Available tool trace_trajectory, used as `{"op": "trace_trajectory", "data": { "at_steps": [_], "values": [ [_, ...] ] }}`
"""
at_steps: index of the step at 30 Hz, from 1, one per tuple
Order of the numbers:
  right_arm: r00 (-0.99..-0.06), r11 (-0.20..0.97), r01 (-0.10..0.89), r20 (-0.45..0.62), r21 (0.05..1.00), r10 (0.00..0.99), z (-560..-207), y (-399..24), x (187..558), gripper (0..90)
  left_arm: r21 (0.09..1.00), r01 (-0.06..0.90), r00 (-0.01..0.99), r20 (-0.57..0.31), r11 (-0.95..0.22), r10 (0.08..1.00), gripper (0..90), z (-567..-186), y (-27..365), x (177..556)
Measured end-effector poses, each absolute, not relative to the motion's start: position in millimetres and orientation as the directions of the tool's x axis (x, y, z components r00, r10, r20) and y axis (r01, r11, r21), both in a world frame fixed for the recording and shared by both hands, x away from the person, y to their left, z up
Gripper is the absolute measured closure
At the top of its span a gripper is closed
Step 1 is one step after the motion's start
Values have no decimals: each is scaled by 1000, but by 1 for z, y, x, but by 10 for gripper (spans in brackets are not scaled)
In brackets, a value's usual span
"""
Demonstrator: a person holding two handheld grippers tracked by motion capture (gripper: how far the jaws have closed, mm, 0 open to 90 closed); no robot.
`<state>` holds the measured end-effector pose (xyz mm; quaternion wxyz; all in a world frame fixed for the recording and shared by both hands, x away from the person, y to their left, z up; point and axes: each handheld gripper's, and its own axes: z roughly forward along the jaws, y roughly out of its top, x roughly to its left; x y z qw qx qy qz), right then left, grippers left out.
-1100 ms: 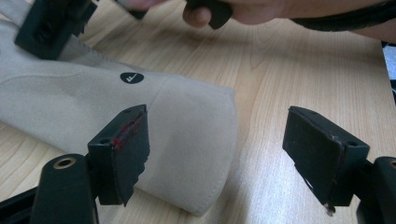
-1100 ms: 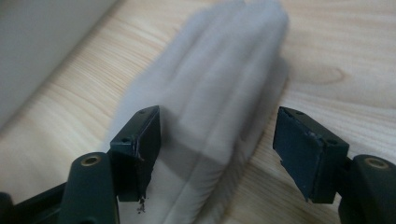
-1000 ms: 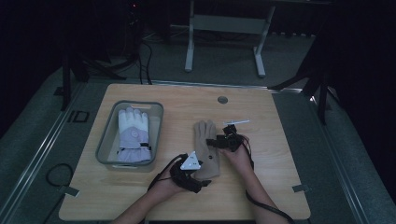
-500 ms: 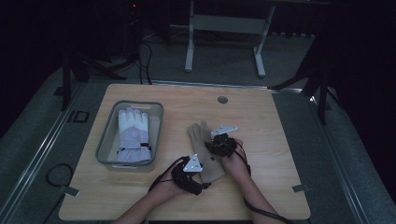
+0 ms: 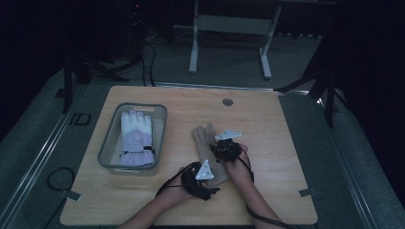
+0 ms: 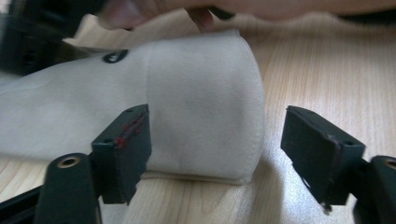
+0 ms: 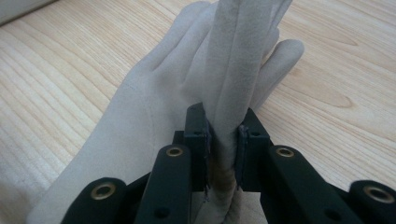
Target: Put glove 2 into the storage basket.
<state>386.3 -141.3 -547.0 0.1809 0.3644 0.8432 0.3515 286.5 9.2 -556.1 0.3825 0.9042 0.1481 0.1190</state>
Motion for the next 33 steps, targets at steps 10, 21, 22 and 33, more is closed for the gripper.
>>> {"op": "trace_trajectory", "data": {
  "at_steps": [10,21,22,33],
  "values": [
    [-676,491,497,-36,716,736,-544,-142,387,799,682,212,894,153,-700,420,775,-551,6,294],
    [-686,451,499,20,740,727,-525,-148,389,812,662,227,899,139,-714,415,819,-532,29,298],
    [-687,450,495,18,744,726,-523,-147,388,812,663,229,901,133,-713,413,820,-530,31,297],
    [-718,452,448,9,772,696,-490,-130,386,811,656,221,900,147,-722,410,820,-500,52,295]
  ]
}}
